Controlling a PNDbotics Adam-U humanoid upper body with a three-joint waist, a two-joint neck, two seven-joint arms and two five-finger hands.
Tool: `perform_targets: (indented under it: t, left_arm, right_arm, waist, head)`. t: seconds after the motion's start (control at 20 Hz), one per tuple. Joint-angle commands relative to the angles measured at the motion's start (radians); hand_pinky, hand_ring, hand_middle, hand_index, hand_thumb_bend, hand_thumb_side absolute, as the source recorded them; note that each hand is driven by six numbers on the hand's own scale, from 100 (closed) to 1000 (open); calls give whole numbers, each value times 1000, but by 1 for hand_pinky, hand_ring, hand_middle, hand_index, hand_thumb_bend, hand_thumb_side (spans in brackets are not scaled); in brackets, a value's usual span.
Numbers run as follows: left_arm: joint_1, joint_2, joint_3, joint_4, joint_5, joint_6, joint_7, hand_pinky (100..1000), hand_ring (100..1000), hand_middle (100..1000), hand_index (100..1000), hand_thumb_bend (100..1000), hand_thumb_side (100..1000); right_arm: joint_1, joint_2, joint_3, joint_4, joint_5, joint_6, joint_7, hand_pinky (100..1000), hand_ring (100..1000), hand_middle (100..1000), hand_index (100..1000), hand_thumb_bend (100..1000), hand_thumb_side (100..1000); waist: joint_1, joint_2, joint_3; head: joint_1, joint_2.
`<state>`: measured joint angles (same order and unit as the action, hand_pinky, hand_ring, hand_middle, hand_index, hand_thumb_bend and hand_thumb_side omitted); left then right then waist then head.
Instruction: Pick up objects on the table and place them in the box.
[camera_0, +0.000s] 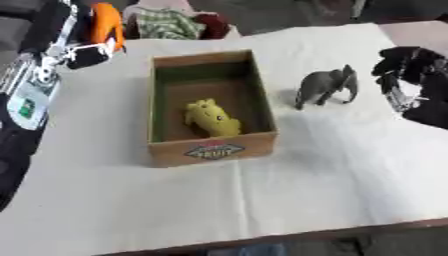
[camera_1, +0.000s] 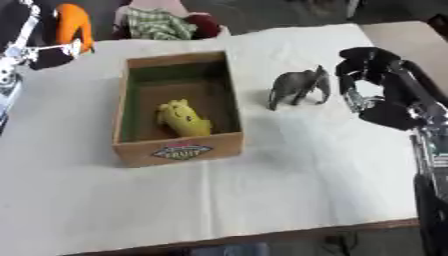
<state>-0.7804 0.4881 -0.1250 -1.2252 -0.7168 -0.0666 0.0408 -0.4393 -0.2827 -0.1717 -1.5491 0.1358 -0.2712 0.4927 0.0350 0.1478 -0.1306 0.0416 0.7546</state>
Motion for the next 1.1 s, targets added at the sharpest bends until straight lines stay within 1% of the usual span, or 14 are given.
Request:
perform_targets:
  t: [0.05, 0.35, 0.45, 0.55, 0.6, 0.65, 0.7, 0.75, 0.8, 0.85, 0.9, 0.95, 1.0, 1.1]
  left_arm:
    - [-16, 29, -57, -64, 59, -29, -49, 542, 292, 225, 382, 118, 182]
    - [-21, 36, -194, -74, 160, -124, -153, 554, 315, 247, 403, 167, 201]
    - [-17, 29, -217, -63, 175, -145, -187, 565, 342, 281, 435, 228, 212]
    - [-11, 23, -246, -52, 175, -171, -219, 584, 380, 332, 482, 339, 228]
    - [-7, 21, -256, -48, 174, -184, -236, 598, 414, 369, 514, 430, 242]
    - [-3, 21, -264, -46, 174, -195, -253, 598, 414, 369, 514, 430, 242]
    - [1, 21, -270, -48, 177, -205, -270, 619, 464, 425, 567, 597, 256]
    - [7, 23, -276, -53, 184, -214, -287, 640, 500, 467, 612, 709, 255]
    - [13, 26, -277, -65, 194, -221, -304, 657, 525, 495, 647, 784, 242]
    - [18, 30, -274, -80, 206, -223, -319, 660, 531, 501, 655, 797, 239]
    - [22, 34, -269, -96, 219, -219, -335, 688, 574, 547, 697, 835, 216]
    - [25, 37, -258, -115, 233, -211, -350, 694, 582, 557, 706, 835, 231]
    - [29, 40, -245, -137, 248, -199, -366, 712, 608, 589, 729, 847, 331]
    - [39, 48, -215, -187, 279, -173, -392, 736, 645, 632, 745, 868, 422]
  right_arm:
    - [-15, -10, 1, -19, -6, 0, 3, 658, 706, 639, 815, 100, 272]
    - [-17, -8, 2, -19, -7, -1, 5, 658, 706, 639, 815, 100, 271]
    - [-17, -8, 2, -19, -7, -1, 4, 658, 706, 639, 815, 100, 271]
    - [-18, -9, 2, -19, -7, -1, 4, 658, 706, 639, 815, 100, 271]
    - [-18, -9, 2, -19, -7, -1, 4, 657, 706, 639, 815, 100, 272]
    - [-19, -9, 2, -19, -7, 0, 4, 657, 706, 639, 815, 100, 272]
    - [-19, -9, 2, -20, -7, 0, 4, 657, 706, 638, 815, 100, 273]
    - [-19, -8, 1, -20, -7, 0, 4, 657, 706, 639, 815, 100, 273]
    - [-19, -9, 1, -21, -7, 1, 4, 657, 706, 639, 815, 100, 273]
    - [-19, -9, 1, -21, -7, 1, 4, 657, 706, 639, 815, 100, 273]
    - [-19, -9, 0, -21, -7, 1, 4, 657, 706, 639, 815, 100, 273]
    - [-18, -10, 0, -21, -7, 2, 4, 657, 706, 639, 815, 100, 273]
    - [-18, -10, -1, -21, -6, 2, 3, 658, 706, 639, 815, 100, 273]
    - [-18, -11, -2, -22, -6, 2, 2, 657, 706, 639, 815, 100, 274]
  waist:
    - [-1, -18, -5]
    - [-2, -19, -17]
    - [-2, -19, -20]
    - [-1, -17, -21]
    - [-1, -17, -21]
    - [0, -16, -21]
    - [0, -16, -21]
    - [1, -16, -20]
    - [1, -15, -18]
    - [2, -15, -17]
    - [2, -15, -15]
    - [2, -16, -13]
    - [2, -17, -11]
    - [3, -18, -6]
  head:
    - [4, -8]
    - [10, -10]
    - [11, -10]
    - [12, -11]
    - [13, -11]
    - [14, -10]
    - [14, -11]
    - [13, -11]
    - [12, -12]
    - [11, -11]
    - [11, -11]
    - [10, -11]
    - [9, -11]
    - [6, -12]
